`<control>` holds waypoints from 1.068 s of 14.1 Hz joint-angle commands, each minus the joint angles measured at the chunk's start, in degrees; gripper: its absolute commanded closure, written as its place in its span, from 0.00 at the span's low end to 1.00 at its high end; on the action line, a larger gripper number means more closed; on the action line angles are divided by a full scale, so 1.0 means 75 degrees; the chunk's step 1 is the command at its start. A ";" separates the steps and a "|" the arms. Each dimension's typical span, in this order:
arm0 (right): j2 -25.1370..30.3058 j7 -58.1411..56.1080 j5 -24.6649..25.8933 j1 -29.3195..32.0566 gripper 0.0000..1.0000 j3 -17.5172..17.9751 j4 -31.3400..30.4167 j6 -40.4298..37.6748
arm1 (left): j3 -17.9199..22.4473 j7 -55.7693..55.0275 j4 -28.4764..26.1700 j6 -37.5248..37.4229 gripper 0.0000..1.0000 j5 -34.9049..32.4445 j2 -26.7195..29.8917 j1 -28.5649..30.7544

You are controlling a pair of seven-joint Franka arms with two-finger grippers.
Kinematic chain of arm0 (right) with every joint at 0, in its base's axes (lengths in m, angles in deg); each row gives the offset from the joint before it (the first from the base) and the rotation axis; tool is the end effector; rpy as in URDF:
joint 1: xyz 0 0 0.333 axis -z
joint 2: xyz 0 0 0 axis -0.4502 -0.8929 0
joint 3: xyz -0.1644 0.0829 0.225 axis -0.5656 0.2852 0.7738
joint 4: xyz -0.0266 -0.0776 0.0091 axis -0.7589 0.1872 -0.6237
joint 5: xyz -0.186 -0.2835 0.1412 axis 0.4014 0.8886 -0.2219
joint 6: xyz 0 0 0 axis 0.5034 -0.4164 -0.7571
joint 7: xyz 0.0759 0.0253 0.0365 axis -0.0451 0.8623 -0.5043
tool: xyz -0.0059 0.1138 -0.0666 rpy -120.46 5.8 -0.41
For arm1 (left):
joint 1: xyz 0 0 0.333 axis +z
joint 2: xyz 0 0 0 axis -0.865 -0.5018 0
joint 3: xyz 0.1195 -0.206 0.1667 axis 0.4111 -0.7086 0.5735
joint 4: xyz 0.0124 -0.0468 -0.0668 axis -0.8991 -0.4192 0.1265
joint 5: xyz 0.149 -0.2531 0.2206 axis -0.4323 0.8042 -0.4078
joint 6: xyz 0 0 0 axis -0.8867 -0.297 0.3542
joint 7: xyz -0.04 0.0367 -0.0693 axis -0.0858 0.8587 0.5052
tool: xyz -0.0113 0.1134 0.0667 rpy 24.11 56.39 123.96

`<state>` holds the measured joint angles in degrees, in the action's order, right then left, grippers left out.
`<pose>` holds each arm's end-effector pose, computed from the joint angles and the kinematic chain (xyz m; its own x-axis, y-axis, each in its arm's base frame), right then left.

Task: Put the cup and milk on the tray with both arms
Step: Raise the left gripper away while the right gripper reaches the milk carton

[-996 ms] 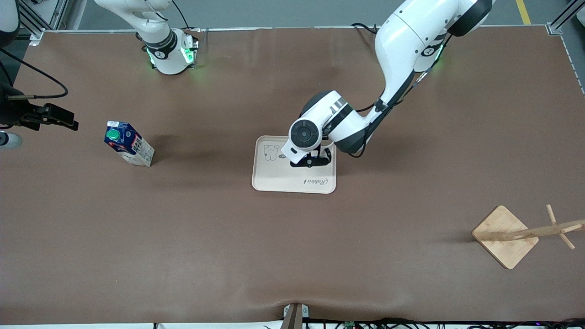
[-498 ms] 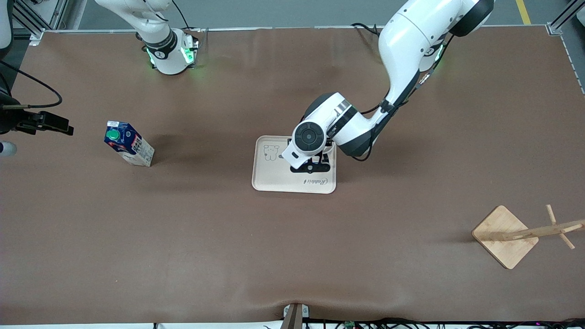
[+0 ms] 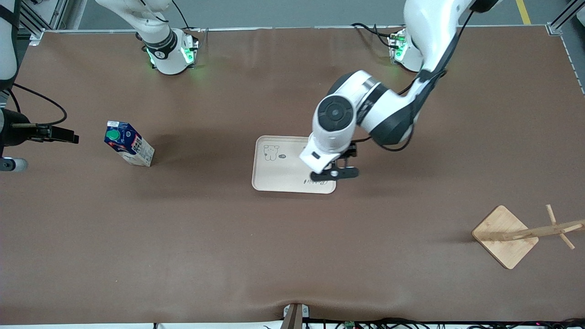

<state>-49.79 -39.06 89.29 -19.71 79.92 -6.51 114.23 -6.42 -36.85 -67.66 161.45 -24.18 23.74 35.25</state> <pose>0.5468 -0.0679 0.4812 0.9640 -0.0565 -0.2597 -0.0629 -0.9979 -0.0163 0.5325 -0.3856 0.3612 0.9939 0.0916 -0.0608 0.0862 -0.9925 -0.0862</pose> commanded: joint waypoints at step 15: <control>-0.0033 -0.0073 0.0659 -0.0190 0.00 0.0120 -0.2447 0.1597 | 0.0352 0.4232 -0.0333 -0.1989 0.00 0.0046 0.3370 0.3273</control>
<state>-53.49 -39.36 92.88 -21.21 80.69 -19.49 124.03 -4.24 -7.48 -67.89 147.14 -24.85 45.92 59.56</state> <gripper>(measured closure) 0.000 0.000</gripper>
